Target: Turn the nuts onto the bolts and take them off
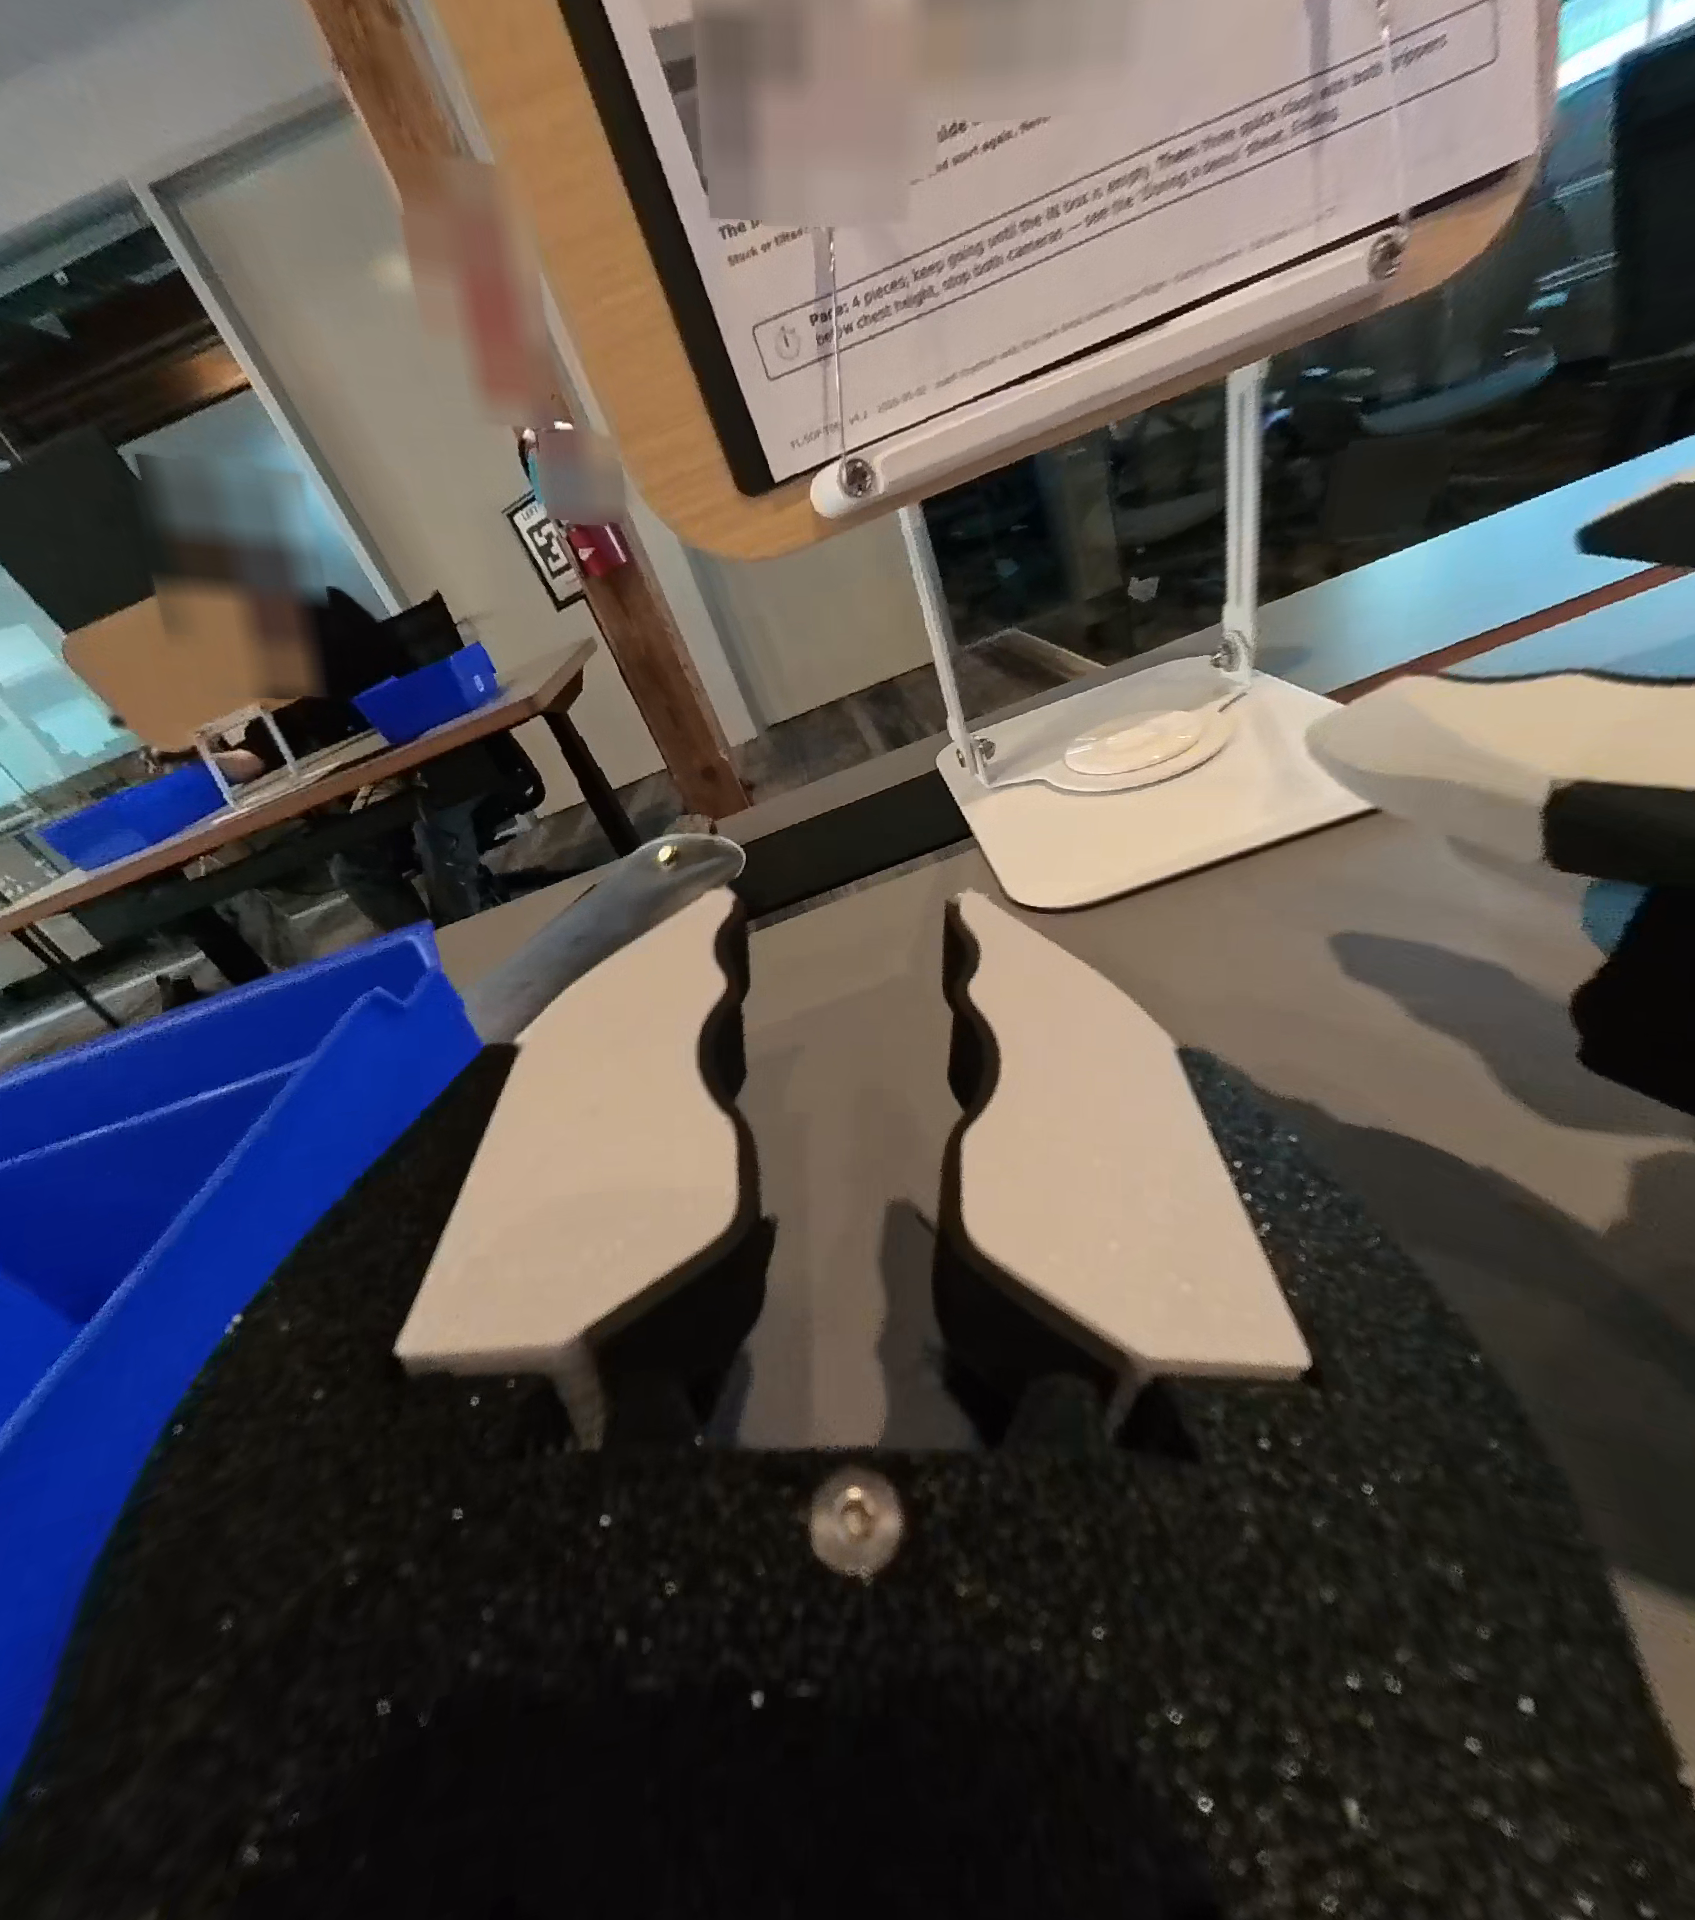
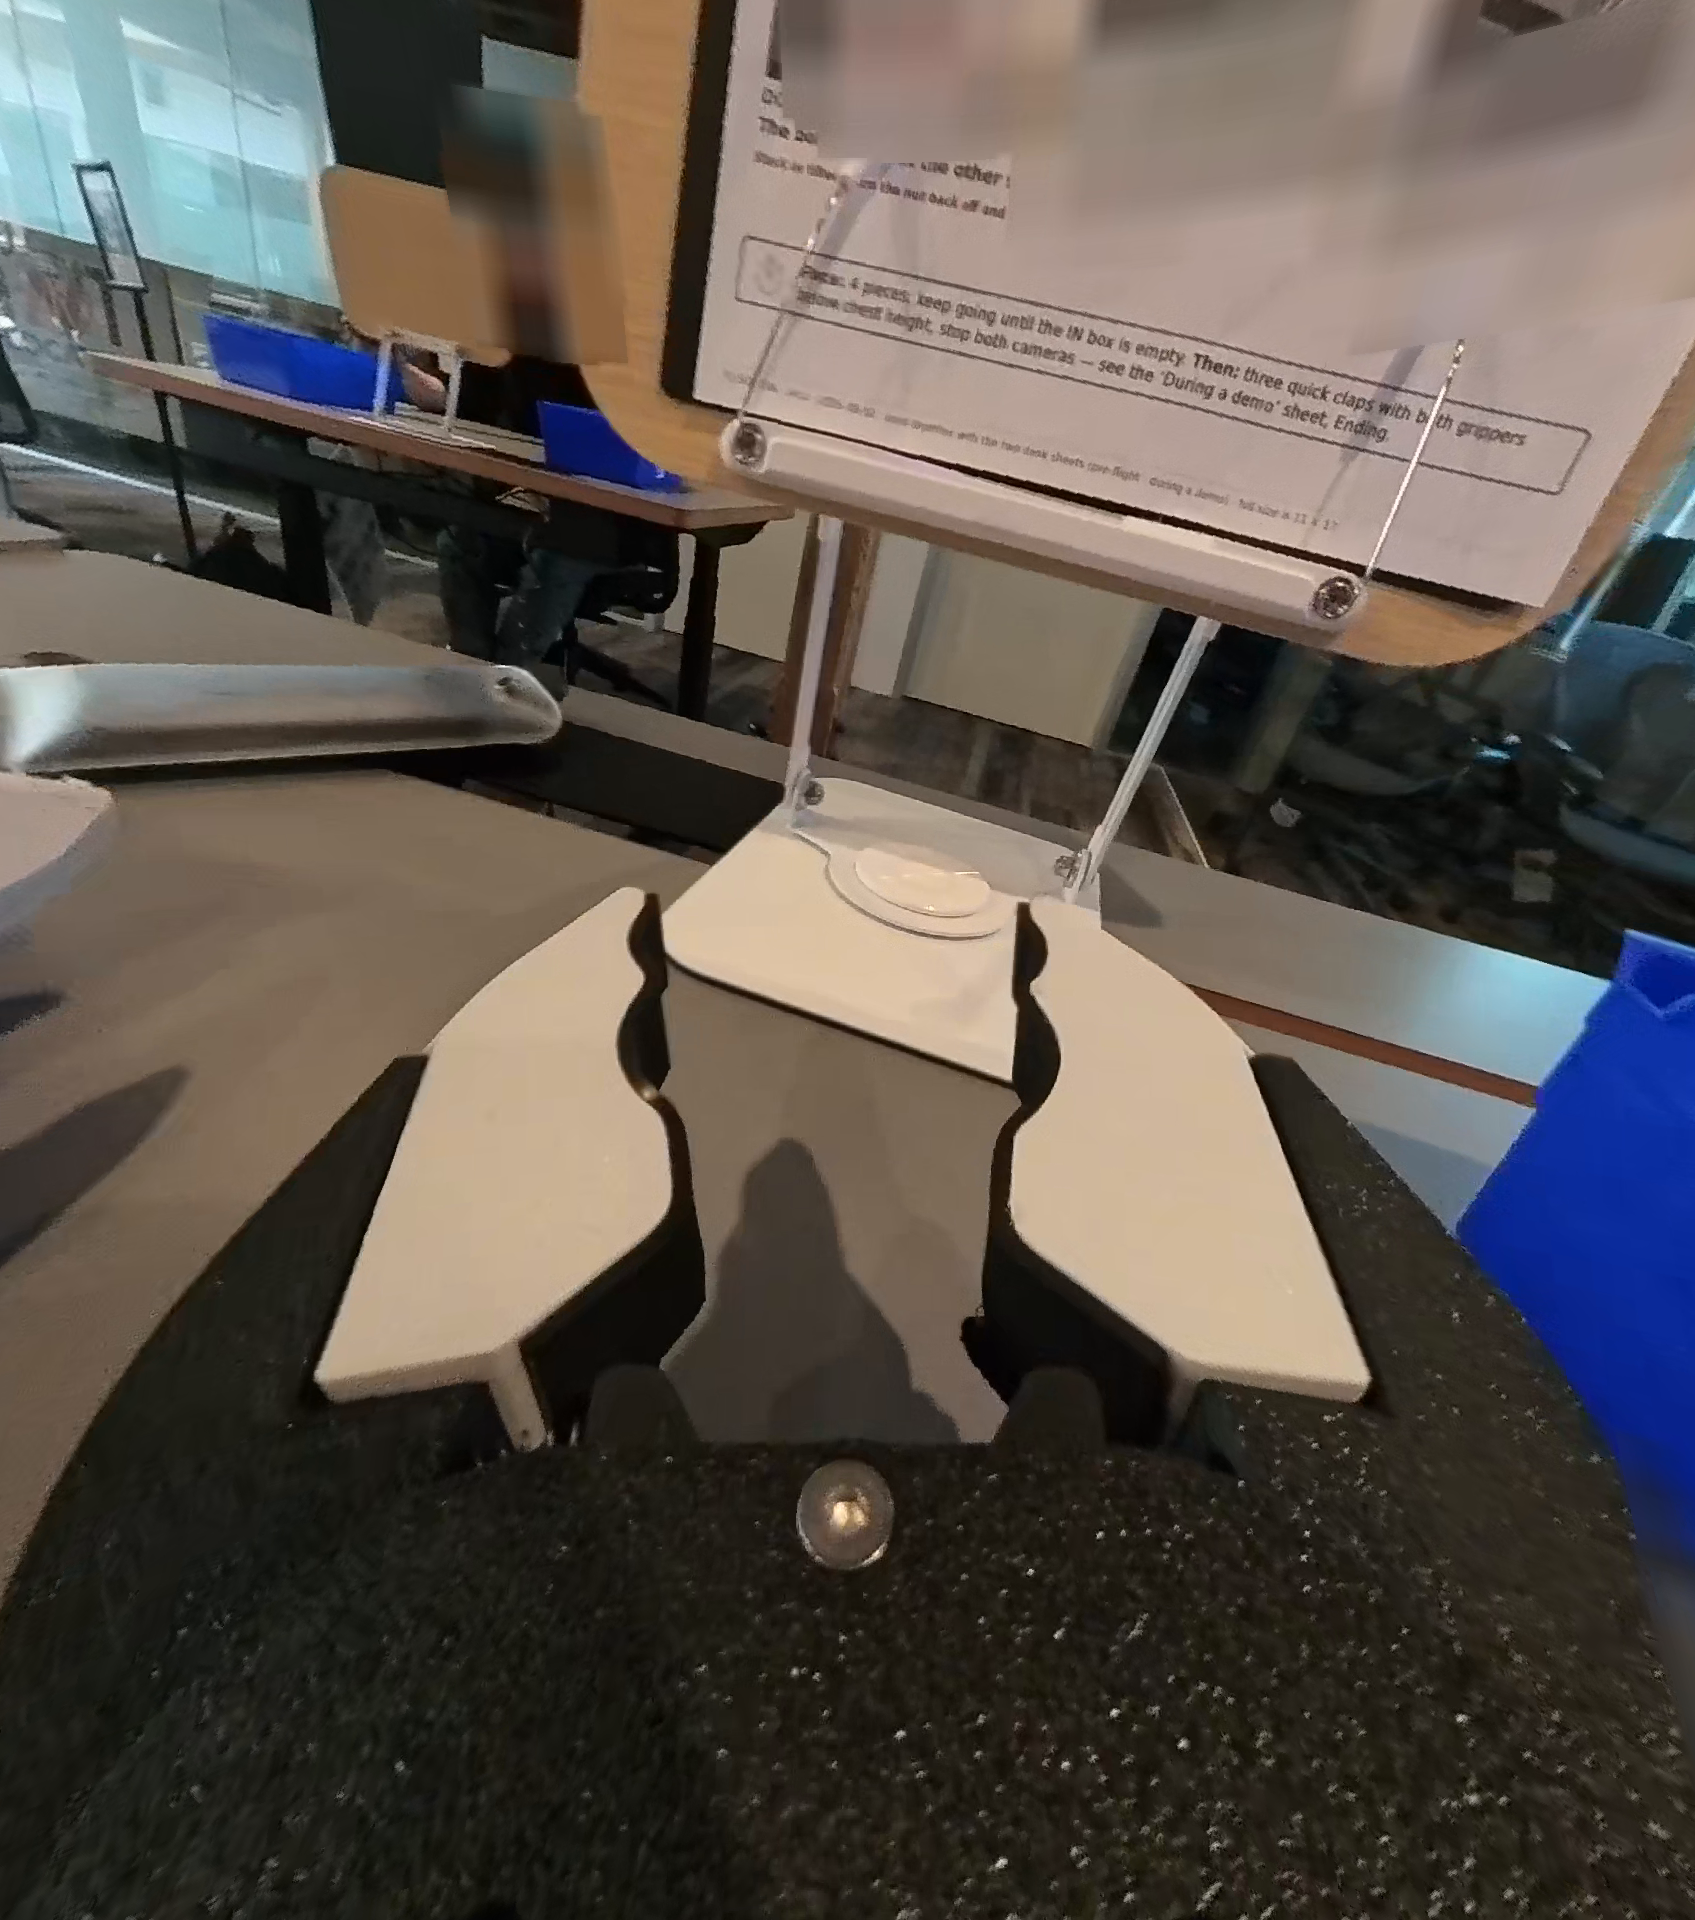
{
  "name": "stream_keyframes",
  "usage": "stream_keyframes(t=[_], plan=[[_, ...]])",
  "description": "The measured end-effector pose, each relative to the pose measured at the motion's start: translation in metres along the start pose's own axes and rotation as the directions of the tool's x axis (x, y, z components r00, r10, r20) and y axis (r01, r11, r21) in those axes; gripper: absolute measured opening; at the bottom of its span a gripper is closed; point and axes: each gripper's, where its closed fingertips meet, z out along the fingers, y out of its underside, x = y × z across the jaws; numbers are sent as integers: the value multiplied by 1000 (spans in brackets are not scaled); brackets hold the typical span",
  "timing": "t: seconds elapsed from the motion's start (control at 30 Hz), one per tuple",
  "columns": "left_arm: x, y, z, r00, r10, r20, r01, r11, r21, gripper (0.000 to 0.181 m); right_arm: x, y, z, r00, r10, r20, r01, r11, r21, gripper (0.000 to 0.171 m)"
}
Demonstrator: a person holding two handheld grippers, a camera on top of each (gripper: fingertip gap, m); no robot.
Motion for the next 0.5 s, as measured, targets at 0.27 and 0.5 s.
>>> stream_keyframes(t=[0.27,0.5], plan=[[17,-10,-34,997,18,-79,-15,999,38,31,-20,-9,-17,993,-10,121,3,998,56,54],[7,-47,-68,995,38,-88,-25,988,152,24,-48,-20,-23,967,-69,246,40,992,119,42]])
